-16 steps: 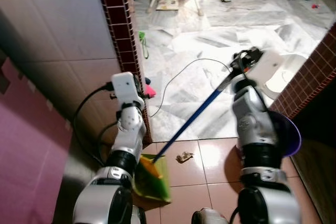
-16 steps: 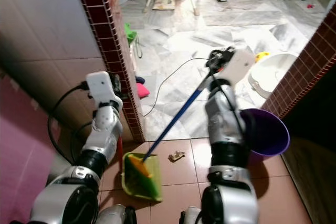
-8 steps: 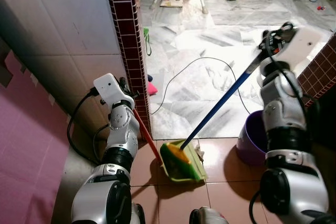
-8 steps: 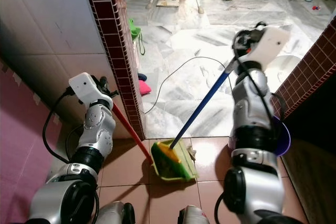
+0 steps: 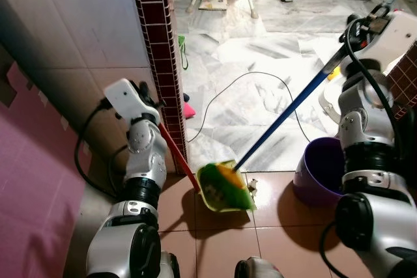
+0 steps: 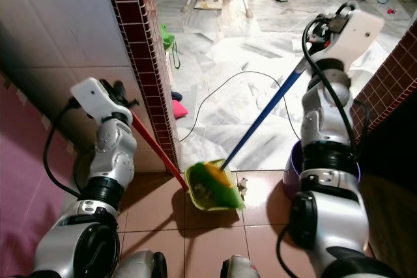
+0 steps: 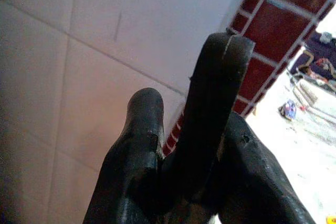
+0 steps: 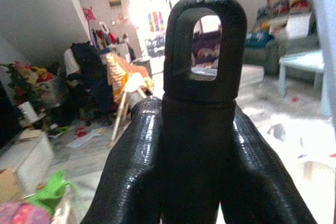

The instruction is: Sweep floor

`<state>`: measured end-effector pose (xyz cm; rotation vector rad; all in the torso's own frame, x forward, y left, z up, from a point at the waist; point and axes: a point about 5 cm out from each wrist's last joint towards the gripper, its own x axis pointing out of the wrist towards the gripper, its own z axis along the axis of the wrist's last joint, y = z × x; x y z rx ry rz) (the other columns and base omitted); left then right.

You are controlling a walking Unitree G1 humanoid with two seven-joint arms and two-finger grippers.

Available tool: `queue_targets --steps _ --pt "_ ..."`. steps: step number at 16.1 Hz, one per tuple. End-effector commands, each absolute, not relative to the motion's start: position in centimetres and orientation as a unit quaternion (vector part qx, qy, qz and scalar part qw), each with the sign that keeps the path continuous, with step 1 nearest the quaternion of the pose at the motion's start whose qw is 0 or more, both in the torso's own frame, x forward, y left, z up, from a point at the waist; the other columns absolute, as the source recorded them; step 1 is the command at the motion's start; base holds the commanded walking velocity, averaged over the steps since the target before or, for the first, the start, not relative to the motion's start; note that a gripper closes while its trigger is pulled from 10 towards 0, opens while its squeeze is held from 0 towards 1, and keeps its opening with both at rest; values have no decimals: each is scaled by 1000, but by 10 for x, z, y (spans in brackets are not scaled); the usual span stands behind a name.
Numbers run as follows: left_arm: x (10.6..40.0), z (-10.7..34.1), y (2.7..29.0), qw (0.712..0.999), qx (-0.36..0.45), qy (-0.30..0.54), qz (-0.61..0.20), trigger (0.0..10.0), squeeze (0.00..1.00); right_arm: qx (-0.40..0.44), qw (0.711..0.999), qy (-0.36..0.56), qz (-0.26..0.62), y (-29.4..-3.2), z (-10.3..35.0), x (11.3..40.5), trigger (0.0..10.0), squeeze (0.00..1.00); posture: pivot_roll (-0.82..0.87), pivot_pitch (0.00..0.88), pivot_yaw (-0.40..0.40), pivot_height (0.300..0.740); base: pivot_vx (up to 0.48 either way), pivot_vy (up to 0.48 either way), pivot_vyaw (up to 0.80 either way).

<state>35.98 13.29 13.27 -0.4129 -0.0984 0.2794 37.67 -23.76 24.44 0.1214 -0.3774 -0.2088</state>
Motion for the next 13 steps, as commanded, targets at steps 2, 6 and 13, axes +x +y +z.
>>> queue_targets --steps 2,6,13 --pt "364 167 144 959 -215 -121 142 10000 0 -20 972 -215 -94 -237 255 375 10000 0 -134 0 -4 740 0 0 0" --pt "362 164 152 958 -212 -118 151 10000 0 -39 963 -243 -108 -246 267 376 10000 0 -130 0 -6 740 0 0 0" --pt "357 173 159 960 -192 -142 148 10000 0 -86 968 -213 -98 -243 245 375 10000 0 -120 0 -13 740 0 0 0"
